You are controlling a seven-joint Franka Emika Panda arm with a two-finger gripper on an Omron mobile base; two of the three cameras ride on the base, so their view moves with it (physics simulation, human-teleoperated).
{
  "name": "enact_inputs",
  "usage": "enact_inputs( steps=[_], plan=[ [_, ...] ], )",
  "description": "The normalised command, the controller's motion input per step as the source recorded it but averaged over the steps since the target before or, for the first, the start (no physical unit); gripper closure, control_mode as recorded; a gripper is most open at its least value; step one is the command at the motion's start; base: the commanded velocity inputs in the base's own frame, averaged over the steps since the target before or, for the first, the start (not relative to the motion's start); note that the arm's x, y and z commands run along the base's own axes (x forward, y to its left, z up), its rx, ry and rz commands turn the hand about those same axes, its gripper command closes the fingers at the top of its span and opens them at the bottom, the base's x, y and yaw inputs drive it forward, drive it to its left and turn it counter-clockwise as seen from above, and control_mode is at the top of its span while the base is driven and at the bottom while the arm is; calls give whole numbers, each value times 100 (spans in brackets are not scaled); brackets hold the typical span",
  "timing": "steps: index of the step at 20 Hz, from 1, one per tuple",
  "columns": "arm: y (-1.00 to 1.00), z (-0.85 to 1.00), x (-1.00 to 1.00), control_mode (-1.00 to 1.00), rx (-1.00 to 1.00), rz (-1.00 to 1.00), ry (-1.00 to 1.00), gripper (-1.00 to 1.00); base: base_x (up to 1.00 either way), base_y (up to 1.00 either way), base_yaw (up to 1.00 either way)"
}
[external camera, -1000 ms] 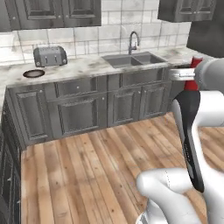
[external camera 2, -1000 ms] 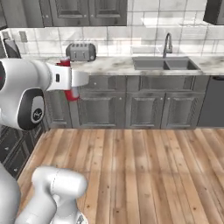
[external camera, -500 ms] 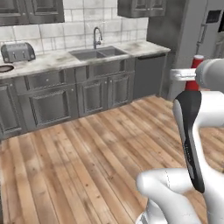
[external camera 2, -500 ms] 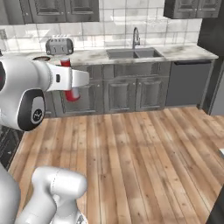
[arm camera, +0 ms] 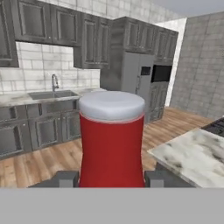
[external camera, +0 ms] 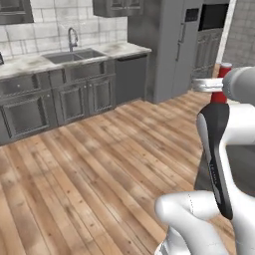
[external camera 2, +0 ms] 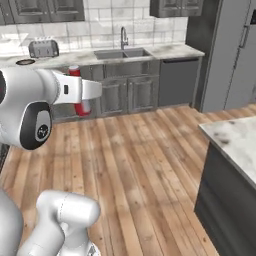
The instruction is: Move the hot dog bun to the plate on the dining table and place the condiment next to that plate. Then navigate to the fridge and take the sausage and place it on the plate as well.
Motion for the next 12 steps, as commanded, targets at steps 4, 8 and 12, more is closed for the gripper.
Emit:
enact_inputs(
  steps=[4, 8, 12],
  plan=[
    [0, 0, 0, 100, 0, 0, 0, 100, -100, -66, -27],
    [0, 0, 0, 100, 0, 0, 0, 100, -100, -83, -26],
    [0, 0, 0, 100, 0, 0, 0, 100, -100, -90, -24]
  ],
)
